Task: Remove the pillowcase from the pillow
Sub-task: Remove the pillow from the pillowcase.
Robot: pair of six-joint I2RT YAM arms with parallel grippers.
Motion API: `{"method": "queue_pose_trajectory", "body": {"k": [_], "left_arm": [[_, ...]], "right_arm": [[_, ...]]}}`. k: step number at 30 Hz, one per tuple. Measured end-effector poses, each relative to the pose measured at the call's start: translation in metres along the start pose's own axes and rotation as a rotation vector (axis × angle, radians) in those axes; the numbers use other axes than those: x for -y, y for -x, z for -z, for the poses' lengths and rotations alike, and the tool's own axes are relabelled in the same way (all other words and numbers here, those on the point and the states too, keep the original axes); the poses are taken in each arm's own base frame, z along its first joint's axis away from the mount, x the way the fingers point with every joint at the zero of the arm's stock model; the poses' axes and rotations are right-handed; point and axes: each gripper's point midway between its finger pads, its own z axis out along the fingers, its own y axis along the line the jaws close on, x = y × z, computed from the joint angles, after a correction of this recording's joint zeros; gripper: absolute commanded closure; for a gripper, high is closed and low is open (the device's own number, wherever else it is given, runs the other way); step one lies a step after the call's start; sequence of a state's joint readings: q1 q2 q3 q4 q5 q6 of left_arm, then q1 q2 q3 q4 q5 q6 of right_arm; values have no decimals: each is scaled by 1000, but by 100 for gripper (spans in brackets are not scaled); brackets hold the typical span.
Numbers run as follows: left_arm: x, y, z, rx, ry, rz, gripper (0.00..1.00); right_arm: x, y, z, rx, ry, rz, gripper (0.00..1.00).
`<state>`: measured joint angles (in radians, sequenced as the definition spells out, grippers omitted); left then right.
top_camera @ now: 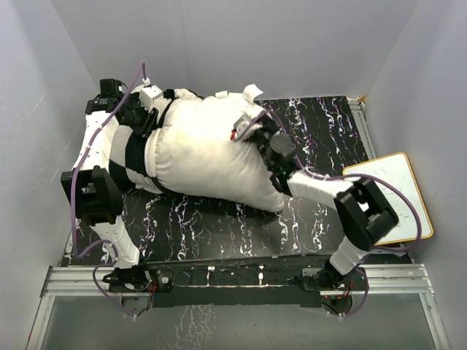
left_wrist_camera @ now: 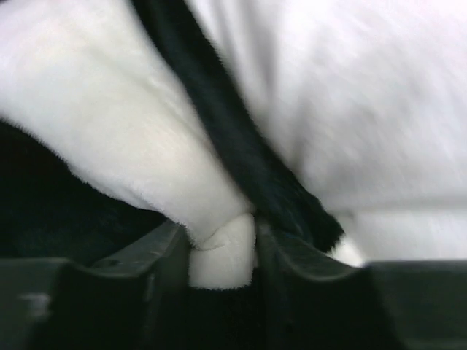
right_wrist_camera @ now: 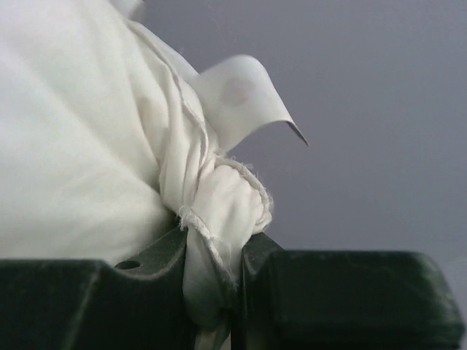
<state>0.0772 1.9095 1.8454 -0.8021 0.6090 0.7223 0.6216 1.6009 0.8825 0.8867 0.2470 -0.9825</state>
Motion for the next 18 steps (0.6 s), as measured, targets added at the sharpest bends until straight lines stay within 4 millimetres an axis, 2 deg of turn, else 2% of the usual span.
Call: {"method": "queue_pose_trajectory", "body": {"k": [3, 5, 7, 9, 10, 11, 13, 14, 15, 16, 18], "left_arm": [[29, -7, 25, -8, -41, -3, 83], [58, -11, 39, -16, -106, 18, 79], [94, -16, 49, -31, -195, 40, 74], [132, -18, 54, -55, -283, 42, 62], [151, -19, 57, -69, -324, 38, 50], [165, -18, 60, -78, -355, 32, 39], [189, -19, 74, -107, -399, 43, 22], [197, -17, 79, -117, -410, 28, 16], [196, -14, 86, -123, -389, 26, 12], [189, -9, 92, -117, -348, 20, 8], [156, 3, 106, -81, -216, 10, 3]], "right_arm": [[15, -24, -35, -112, -73, -65, 92], [25, -45, -60, -184, -138, -109, 92], [31, -60, -71, -225, -191, -160, 92], [37, -70, -74, -239, -241, -244, 92], [42, -72, -74, -228, -269, -296, 92], [48, -72, -70, -203, -295, -348, 92], [60, -71, -58, -149, -330, -423, 92], [66, -70, -53, -123, -348, -449, 92], [72, -68, -49, -101, -366, -470, 92], [78, -65, -46, -80, -380, -490, 92], [84, -59, -42, -44, -396, -520, 92]]}}
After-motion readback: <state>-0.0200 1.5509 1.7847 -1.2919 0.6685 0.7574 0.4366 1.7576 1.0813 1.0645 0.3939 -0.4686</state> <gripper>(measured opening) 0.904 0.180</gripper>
